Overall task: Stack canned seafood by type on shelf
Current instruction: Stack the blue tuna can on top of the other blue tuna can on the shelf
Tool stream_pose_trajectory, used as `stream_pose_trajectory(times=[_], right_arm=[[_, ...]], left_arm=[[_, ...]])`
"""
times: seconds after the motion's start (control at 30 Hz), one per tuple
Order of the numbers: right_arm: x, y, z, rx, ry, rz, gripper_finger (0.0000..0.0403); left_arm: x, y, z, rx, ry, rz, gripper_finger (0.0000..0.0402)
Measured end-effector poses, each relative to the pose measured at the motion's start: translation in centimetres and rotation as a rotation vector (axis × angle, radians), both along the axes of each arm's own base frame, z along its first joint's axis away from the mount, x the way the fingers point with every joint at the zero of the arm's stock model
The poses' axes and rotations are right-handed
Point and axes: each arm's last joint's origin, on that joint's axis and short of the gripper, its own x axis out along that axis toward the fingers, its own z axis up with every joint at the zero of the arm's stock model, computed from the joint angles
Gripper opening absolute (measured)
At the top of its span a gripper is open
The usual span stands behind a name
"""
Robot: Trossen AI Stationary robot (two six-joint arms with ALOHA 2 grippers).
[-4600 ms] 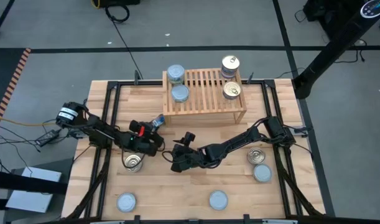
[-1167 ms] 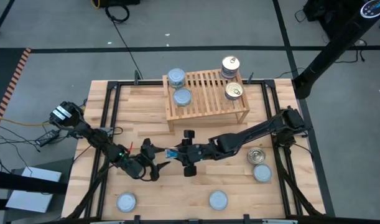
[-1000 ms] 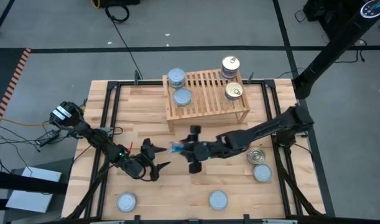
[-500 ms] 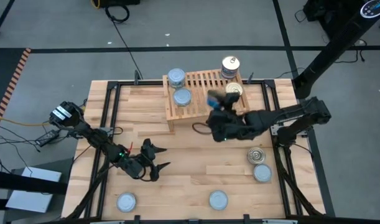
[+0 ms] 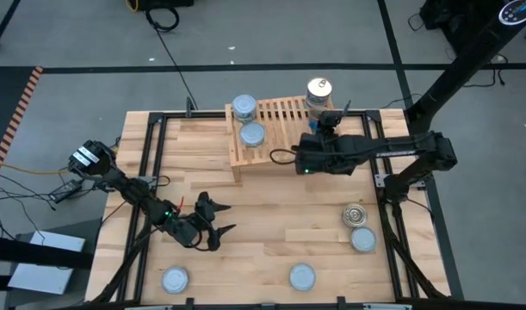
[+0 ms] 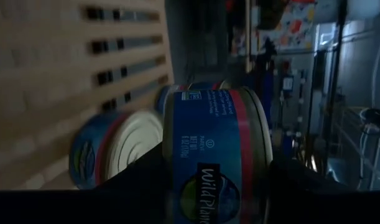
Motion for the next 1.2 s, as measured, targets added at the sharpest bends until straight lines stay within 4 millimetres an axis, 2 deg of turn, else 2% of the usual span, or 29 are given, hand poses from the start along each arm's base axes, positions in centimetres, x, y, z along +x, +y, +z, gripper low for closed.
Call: stream_pose_trajectory(times=[0.37, 0.6, 1.2], right_arm=[[-0.7, -2.4, -2.8, 0.026, 0.074, -0.09, 0.0208], [-0.9, -3.1, -3.0, 0.069, 0.038, -0.129, 0.0257], [-0.1, -3.5, -3.0, 0.127, 0.004, -0.096, 0.033]], left_arm=[[0.0, 0.0, 0.0, 0.002, 0.002, 0.001, 0.0314], [0.0, 0.0, 0.0, -0.002, 0.001, 0.002, 0.0314], [0.0, 0.0, 0.0, -0.01, 0.001, -0.006, 0.0314]])
